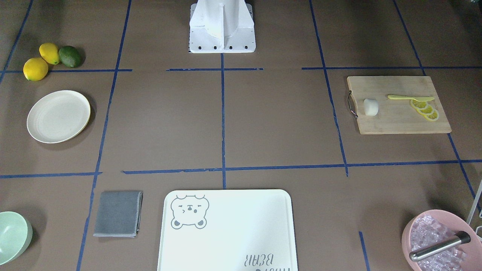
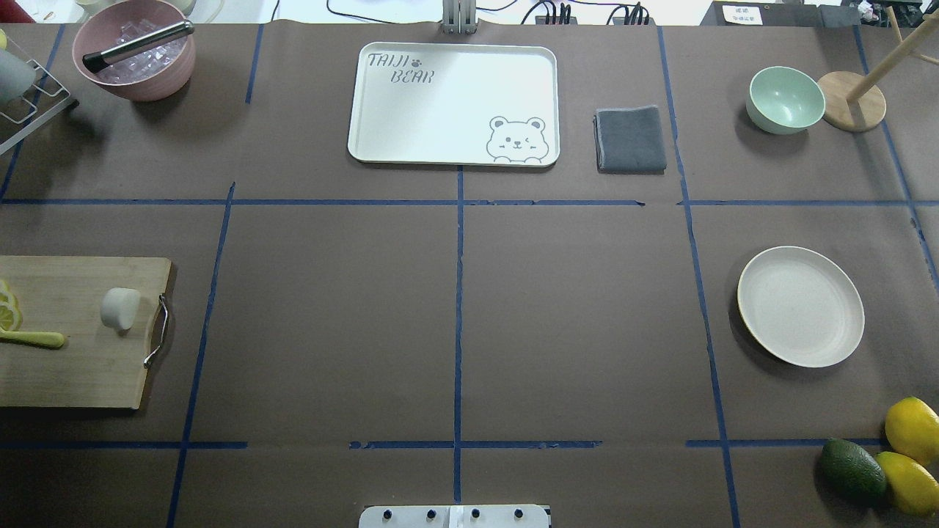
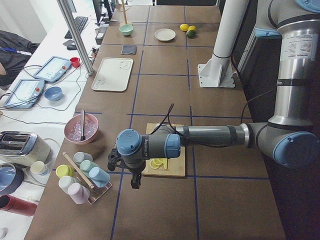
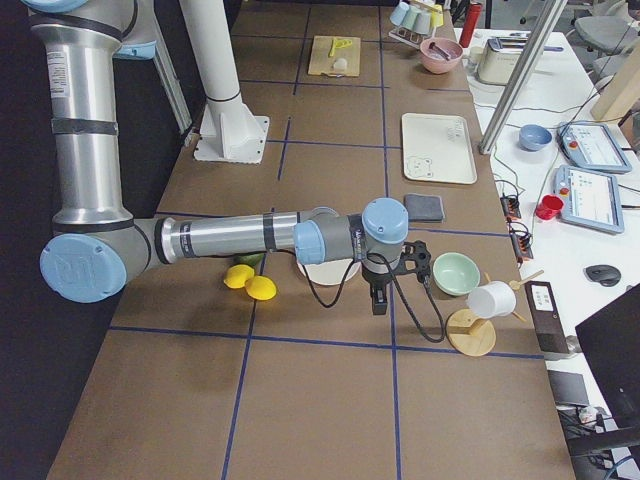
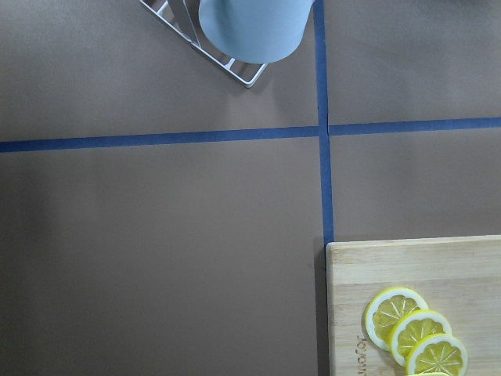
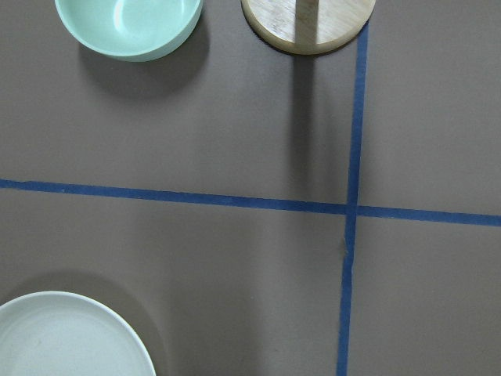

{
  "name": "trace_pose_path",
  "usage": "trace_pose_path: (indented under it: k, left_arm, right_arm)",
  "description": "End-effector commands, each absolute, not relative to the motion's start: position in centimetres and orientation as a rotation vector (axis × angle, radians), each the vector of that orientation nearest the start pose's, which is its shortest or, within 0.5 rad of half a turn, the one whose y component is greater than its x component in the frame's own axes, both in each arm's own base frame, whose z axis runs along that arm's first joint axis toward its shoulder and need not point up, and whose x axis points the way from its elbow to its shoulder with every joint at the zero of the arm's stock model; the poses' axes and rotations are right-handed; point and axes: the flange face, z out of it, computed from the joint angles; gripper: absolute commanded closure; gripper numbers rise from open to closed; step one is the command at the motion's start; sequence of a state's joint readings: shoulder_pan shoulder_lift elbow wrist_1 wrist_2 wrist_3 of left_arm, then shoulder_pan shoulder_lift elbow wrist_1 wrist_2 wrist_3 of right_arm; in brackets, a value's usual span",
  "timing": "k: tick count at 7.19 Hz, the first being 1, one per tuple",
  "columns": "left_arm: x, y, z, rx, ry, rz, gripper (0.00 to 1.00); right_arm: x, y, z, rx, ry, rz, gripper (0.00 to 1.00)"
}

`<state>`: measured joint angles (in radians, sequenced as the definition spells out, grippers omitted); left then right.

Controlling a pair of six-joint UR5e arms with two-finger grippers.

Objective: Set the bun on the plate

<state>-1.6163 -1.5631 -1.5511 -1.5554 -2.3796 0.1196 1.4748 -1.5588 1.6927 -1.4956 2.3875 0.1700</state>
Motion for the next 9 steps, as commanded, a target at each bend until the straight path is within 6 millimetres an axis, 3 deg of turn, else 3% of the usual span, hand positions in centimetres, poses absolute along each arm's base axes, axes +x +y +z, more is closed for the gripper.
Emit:
trace_pose_path:
  k: [1,2,3,5,6,9]
  left_arm:
    - [-8.3,-48.1,67.1,0.027,0.810,0.052,0.00]
    - [-8.4,-48.1,67.2,0.026,0.809,0.053,0.00]
    - [-8.3,-48.1,67.3,0.025,0.809,0.054,0.00]
    - [-8.3,-48.0,67.4,0.023,0.809,0.053,0.00]
    - [-8.3,-48.0,67.3,0.023,0.811,0.053,0.00]
    - [-8.3,-48.1,67.3,0.026,0.809,0.054,0.00]
  right_arm:
    - [-2.7,-50.1,56.4,0.063,-0.861,0.083,0.00]
    - [-4.5,-48.5,57.0,0.088,-0.888,0.103,0.01]
    - [-6.8,-48.1,56.4,0.097,-0.913,0.140,0.01]
    - [-12.2,-47.1,57.0,0.077,-0.843,0.128,0.01]
    - [-14.0,-46.2,57.6,0.044,-0.834,0.116,0.01]
    - [-16.2,-42.8,59.5,0.018,-0.844,0.066,0.02]
